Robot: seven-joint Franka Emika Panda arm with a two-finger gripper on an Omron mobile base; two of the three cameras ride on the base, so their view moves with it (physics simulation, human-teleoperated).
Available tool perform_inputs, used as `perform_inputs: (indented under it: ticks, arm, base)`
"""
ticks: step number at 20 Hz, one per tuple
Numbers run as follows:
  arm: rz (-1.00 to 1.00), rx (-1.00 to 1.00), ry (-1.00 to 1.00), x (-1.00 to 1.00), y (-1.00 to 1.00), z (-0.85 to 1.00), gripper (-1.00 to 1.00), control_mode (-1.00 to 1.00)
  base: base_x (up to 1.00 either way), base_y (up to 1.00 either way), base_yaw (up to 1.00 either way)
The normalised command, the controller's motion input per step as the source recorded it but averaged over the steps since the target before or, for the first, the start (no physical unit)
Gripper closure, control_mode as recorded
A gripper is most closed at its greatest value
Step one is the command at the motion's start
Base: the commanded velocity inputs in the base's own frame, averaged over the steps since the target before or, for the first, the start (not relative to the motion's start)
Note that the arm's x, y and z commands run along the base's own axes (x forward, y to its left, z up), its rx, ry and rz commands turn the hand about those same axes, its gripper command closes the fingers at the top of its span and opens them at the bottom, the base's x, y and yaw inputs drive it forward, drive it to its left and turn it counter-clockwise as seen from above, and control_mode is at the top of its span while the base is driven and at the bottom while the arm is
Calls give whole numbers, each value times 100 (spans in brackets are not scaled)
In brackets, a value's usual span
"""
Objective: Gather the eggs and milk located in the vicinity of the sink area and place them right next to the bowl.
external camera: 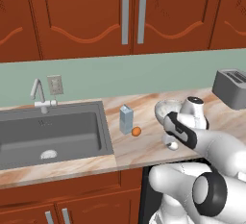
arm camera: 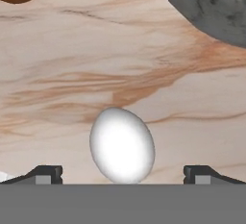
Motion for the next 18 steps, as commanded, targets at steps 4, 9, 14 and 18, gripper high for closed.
perform_inputs:
  ticks: [4, 9, 14, 18]
  arm:
    - [1, 0, 0, 10, 0, -20, -100, -100]
    - [1, 0, 0, 5, 2, -25, -100, -100]
    - [3, 0, 0, 0, 1, -13, -100, -100]
    - [0, 0, 0, 0, 0, 0, -100, -100]
  base:
    - [0, 0, 0]
    - [0, 0, 0]
    - [0, 0, 0]
    - [0, 0, 0]
